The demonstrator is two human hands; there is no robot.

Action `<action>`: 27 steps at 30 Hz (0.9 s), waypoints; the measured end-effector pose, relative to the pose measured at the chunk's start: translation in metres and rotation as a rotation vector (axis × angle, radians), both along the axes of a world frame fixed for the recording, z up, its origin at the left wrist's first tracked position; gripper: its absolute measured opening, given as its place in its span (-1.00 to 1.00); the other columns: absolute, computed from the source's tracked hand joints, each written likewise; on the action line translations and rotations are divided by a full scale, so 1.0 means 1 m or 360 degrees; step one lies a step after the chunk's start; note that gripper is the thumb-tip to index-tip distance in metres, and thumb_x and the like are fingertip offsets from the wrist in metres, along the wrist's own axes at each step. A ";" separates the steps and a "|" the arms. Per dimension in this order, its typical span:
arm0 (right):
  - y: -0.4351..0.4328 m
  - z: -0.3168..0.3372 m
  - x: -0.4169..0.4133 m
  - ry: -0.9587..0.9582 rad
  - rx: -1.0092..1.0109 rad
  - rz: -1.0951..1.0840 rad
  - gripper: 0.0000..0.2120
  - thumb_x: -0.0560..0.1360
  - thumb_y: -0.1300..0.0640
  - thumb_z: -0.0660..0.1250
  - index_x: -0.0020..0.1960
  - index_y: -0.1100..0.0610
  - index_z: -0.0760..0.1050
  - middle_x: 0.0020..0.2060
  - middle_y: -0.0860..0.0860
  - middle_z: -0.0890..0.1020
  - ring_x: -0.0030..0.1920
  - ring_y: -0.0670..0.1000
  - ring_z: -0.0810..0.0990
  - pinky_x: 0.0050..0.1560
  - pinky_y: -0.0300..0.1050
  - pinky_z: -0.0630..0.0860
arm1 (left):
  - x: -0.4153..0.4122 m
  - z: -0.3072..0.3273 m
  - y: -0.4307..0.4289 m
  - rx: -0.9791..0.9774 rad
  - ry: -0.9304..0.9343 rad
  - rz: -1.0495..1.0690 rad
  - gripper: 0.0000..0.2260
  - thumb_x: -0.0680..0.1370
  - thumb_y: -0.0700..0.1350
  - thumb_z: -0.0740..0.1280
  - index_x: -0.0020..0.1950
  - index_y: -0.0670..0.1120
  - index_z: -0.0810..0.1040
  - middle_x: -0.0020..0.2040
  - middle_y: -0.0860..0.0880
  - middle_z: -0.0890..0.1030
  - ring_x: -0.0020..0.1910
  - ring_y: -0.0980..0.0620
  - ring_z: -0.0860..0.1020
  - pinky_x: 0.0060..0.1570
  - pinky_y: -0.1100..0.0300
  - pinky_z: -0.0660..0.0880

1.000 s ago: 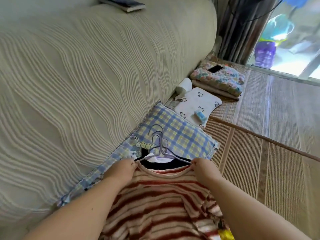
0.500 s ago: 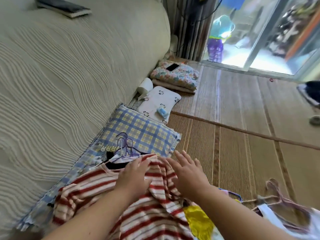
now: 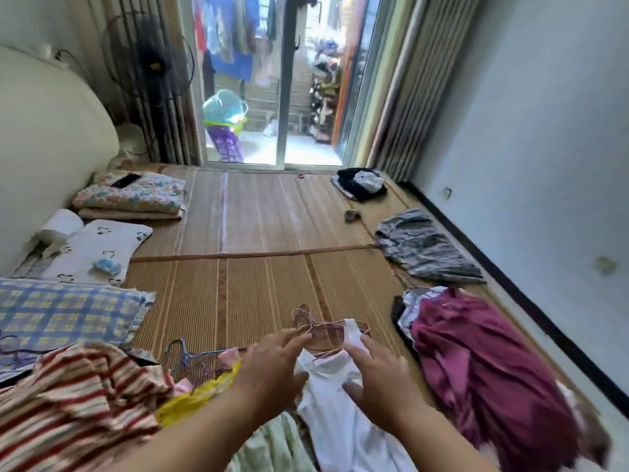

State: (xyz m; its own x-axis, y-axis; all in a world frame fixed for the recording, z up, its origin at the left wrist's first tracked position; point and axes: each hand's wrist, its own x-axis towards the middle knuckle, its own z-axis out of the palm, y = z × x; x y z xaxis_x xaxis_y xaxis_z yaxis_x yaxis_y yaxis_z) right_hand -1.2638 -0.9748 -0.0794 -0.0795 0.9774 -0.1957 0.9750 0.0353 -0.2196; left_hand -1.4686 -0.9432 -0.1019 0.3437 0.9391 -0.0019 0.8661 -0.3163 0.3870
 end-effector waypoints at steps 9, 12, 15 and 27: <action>-0.136 0.052 0.247 -0.0056 0.0019 -0.0458 -0.45 0.49 -0.14 0.24 0.44 -0.20 0.17 0.50 -0.05 0.11 0.48 0.02 0.10 0.42 0.29 -0.04 | 0.261 0.040 -0.080 0.0031 -0.0146 -0.0492 -0.47 0.49 0.13 0.28 0.45 0.17 0.27 0.41 0.09 0.35 0.36 0.03 0.35 0.29 0.09 0.33; -0.159 0.060 0.303 -0.0028 0.0055 -0.0591 -0.46 0.49 -0.16 0.23 0.44 -0.19 0.17 0.50 -0.06 0.13 0.48 0.01 0.12 0.42 0.28 -0.02 | 0.316 0.051 -0.082 0.0017 -0.0143 -0.0639 -0.50 0.49 0.13 0.29 0.43 0.16 0.31 0.37 0.09 0.40 0.30 0.04 0.41 0.25 0.10 0.37; -0.166 0.057 0.348 0.0025 0.0041 -0.0693 -0.45 0.50 -0.17 0.21 0.45 -0.20 0.16 0.49 -0.07 0.14 0.47 0.00 0.13 0.42 0.25 0.00 | 0.364 0.052 -0.074 -0.0025 -0.0072 -0.0730 -0.51 0.49 0.14 0.28 0.42 0.16 0.33 0.34 0.08 0.42 0.27 0.02 0.44 0.22 0.04 0.42; -0.014 0.015 0.514 0.0064 -0.0113 -0.0549 -0.46 0.51 -0.15 0.22 0.45 -0.17 0.19 0.49 -0.08 0.15 0.47 0.00 0.16 0.43 0.18 0.00 | 0.521 0.005 0.045 -0.0242 0.0012 -0.0677 -0.47 0.47 0.14 0.27 0.43 0.21 0.25 0.33 0.11 0.42 0.27 0.06 0.44 0.23 0.09 0.42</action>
State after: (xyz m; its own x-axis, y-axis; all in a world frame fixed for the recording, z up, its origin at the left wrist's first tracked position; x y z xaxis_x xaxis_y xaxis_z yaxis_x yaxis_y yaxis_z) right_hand -0.7495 -0.9886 -0.0639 0.2439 0.9321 -0.2678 0.9173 -0.3113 -0.2481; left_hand -0.9480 -0.8981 -0.0969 0.6986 0.7031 -0.1329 0.6744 -0.5848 0.4508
